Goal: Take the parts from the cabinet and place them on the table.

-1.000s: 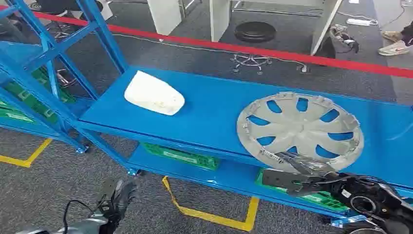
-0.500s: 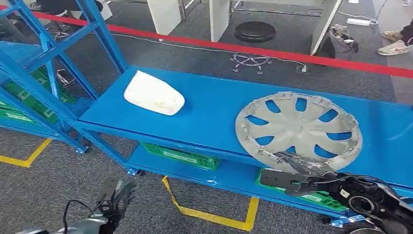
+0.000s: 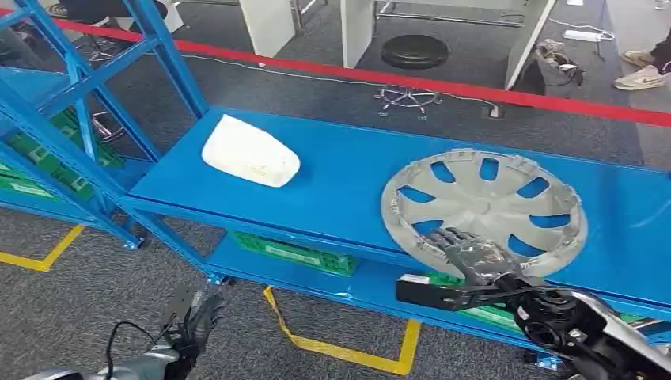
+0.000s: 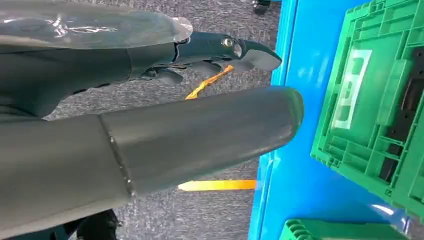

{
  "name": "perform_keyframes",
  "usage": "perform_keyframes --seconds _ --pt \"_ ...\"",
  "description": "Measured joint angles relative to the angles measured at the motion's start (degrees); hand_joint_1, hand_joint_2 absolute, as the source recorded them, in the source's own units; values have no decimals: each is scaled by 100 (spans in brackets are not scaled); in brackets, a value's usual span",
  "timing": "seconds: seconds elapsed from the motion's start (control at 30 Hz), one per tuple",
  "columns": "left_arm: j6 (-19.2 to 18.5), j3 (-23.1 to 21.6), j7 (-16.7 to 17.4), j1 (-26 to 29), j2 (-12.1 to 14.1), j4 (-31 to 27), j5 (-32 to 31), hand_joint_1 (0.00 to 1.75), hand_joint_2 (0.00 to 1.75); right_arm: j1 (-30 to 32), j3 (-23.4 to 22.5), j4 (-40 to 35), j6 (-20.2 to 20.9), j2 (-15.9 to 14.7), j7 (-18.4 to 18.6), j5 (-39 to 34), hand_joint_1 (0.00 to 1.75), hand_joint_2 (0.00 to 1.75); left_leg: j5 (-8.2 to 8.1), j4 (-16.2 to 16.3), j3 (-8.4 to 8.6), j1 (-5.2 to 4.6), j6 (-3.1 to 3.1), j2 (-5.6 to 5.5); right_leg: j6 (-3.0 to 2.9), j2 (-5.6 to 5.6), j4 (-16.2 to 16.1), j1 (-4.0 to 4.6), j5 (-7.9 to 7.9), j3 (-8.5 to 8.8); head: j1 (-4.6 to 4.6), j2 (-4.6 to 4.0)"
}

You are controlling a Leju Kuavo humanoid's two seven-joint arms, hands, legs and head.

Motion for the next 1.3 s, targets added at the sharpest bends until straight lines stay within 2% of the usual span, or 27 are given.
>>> perform_keyframes --seconds 0.03,0.07,0.13,0.23,0.4,0.53,0.8,1.1,1.3 --pt "17 0 -17 5 0 0 13 0 0 5 2 110 -186 77 -13 409 0 175 0 0 -2 2 0 1 0 0 0 0 0 0 2 0" --pt "46 0 -35 14 0 0 28 0 0 6 20 278 -475 228 -11 1272 0 175 0 0 -1 2 -1 0 0 0 0 1 0 0 0 0" --pt "55 0 -77 38 2 0 26 0 0 14 24 543 -771 409 -37 2226 0 175 0 0 0 2 -1 0 0 1 0 1 0 0 7 0" --pt "68 0 -81 46 0 0 -13 0 0 43 4 979 -1098 722 -68 3048 0 175 0 0 0 1 -1 1 0 1 -1 1 0 0 4 0" --pt "103 0 -68 43 -7 0 -59 0 0 60 -24 1725 -1643 1131 -66 3838 0 175 0 0 2 1 -1 0 0 0 -2 1 0 0 4 0" --pt "103 0 -59 38 -7 0 -68 0 0 77 -44 2193 -1868 1354 -61 4024 0 175 0 0 3 -1 -1 2 0 2 -4 0 0 1 7 0" --pt "103 2 -9 35 -7 0 -87 0 0 80 -199 2969 -1959 1719 -101 4078 0 175 4 0 9 -2 -4 1 -1 3 -3 0 2 2 4 0" --pt "103 2 -9 35 -7 0 -105 0 0 80 -389 3253 -2121 1901 -74 4148 0 175 3 0 12 -3 -4 7 2 9 -4 -1 8 9 7 0" --pt "112 11 -61 67 -4 0 -85 0 0 179 -560 3012 -2066 1942 219 4400 0 175 10 1 4 -3 -6 6 -2 9 -3 -1 12 -1 4 0"
